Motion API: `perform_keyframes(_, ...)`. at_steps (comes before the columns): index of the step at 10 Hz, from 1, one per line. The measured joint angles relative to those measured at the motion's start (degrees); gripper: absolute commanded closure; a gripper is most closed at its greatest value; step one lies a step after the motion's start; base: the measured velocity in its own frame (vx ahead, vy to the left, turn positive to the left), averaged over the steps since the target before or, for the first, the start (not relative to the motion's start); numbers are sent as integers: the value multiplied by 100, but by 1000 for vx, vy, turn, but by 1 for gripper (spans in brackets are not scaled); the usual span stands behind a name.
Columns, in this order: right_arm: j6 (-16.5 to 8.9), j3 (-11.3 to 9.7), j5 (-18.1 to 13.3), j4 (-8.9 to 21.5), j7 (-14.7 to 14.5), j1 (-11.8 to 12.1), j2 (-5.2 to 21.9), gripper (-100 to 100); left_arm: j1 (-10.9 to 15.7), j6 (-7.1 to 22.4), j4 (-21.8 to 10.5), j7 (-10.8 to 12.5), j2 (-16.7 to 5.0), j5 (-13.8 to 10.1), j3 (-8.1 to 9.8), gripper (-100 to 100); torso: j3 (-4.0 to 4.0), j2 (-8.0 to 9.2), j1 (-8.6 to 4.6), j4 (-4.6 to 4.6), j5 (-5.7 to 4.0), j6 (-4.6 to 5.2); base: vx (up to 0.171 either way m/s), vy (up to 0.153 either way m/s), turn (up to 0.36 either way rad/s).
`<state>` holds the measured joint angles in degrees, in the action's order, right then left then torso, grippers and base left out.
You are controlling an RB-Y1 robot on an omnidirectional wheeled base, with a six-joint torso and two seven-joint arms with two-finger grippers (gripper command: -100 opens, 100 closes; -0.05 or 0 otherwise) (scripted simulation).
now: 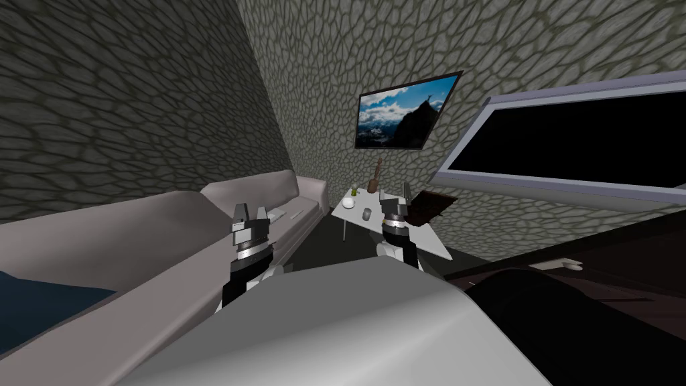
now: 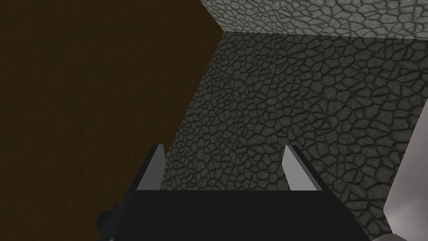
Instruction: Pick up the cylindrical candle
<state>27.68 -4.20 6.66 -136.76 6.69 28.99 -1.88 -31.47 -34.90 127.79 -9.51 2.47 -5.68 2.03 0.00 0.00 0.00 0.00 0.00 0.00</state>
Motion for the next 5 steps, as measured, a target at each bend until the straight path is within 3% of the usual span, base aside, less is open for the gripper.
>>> perform_keyframes(5, -546, 96, 154, 0, -366, 122, 666, -100, 0, 0, 0, 0, 0, 0, 0, 0, 4, 8, -4, 2, -1, 0, -17, 1, 42)
